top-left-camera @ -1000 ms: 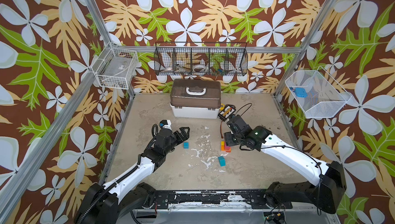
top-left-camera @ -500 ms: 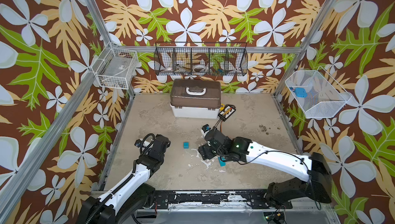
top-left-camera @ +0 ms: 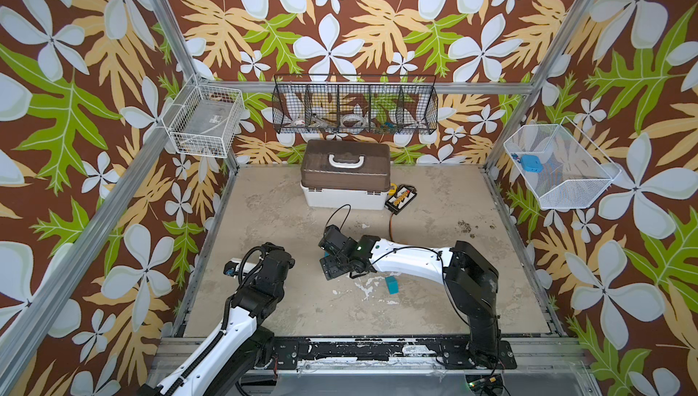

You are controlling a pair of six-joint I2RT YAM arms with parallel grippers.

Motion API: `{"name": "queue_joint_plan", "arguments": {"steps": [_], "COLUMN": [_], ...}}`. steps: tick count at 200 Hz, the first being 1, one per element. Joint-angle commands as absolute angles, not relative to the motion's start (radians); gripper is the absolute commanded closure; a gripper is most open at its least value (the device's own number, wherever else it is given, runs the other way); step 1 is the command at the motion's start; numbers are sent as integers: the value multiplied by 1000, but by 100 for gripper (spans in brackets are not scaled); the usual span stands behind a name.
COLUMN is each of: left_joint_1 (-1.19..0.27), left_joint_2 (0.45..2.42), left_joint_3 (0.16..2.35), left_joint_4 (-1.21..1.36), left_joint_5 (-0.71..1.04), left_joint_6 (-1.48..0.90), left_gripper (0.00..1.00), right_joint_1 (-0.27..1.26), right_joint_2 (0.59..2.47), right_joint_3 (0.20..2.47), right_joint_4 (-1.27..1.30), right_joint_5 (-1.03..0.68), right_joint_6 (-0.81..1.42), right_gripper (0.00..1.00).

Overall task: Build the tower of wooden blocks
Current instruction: 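Move the right gripper to the teal block and grasp it, then lift the teal block and carry it toward the stack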

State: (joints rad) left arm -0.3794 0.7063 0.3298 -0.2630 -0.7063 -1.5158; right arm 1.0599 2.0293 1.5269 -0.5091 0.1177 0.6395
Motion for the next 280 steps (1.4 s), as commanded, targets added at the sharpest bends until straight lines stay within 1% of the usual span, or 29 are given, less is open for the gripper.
{"name": "queue_joint_plan", "arguments": {"steps": [1, 23, 37, 56, 82, 126, 155, 169, 188, 280], "left_joint_1": [-378, -378, -377, -377, -378, -378, -378, -377, -378, -378], "left_joint_2": [692, 688, 688, 689, 695, 699, 712, 710, 709, 685], "left_joint_3": [323, 323, 322, 316, 321, 308, 314, 313, 310, 305], "left_joint_4": [-274, -273, -275, -262, -262, -242, -247, -248, -237, -220], "left_joint_5": [-721, -718, -720, -705, -704, -693, -700, -704, -693, -677], "left_joint_6": [-1531, -1530, -1528, -1531, -1526, -1531, -1526, -1526, -1527, -1500], "left_gripper": [0, 0, 0, 0, 0, 0, 0, 0, 0, 0], "right_joint_1": [1059, 1042, 1030, 1014, 1011, 999, 999, 996, 983, 930], "right_joint_2": [2092, 2168, 2195, 2230, 2208, 2172, 2183, 2194, 2211, 2210], "right_joint_3": [1610, 1683, 1698, 1724, 1678, 1628, 1629, 1647, 1667, 1648], "right_joint_4": [-574, -608, -601, -621, -604, -576, -543, -547, -555, -549], "right_joint_5": [203, 223, 228, 214, 248, 244, 225, 220, 219, 241], "right_joint_6": [655, 663, 664, 664, 670, 666, 633, 617, 610, 614], "right_gripper": [18, 24, 25, 31, 38, 47, 47, 42, 40, 41]}}
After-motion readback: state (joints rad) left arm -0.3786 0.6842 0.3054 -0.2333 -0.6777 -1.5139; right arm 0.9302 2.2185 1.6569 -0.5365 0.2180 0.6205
